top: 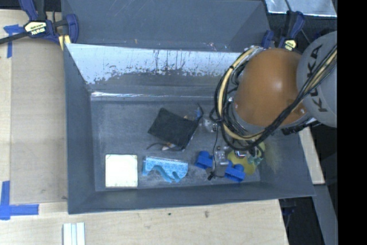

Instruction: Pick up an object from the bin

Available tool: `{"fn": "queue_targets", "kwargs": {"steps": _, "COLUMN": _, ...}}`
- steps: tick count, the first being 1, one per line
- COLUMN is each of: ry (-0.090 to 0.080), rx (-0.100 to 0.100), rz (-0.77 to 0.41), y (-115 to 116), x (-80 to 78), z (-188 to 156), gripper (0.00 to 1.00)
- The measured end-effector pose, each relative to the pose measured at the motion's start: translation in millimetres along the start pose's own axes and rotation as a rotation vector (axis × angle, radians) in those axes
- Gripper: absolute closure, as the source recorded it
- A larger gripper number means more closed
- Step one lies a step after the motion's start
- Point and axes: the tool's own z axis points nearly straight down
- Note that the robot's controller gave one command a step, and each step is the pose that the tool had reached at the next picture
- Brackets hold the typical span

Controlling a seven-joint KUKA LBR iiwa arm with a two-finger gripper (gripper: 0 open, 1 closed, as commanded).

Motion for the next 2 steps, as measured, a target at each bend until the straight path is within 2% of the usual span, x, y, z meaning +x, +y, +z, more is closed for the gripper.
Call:
{"fn": "queue_targets", "kwargs": {"steps": 1, "ry": -0.009, "rx": 0.0, "rz": 0.001, "y": 0.0, "x": -1.9, "z": -4.4, "gripper": 0.0}}
{"fn": "queue_targets", "kwargs": {"steps": 2, "ry": -0.014, "rx": -0.002, "rz": 0.164, "y": -23.7, "x": -7.3, "z": 36.2, "gripper": 0.0}}
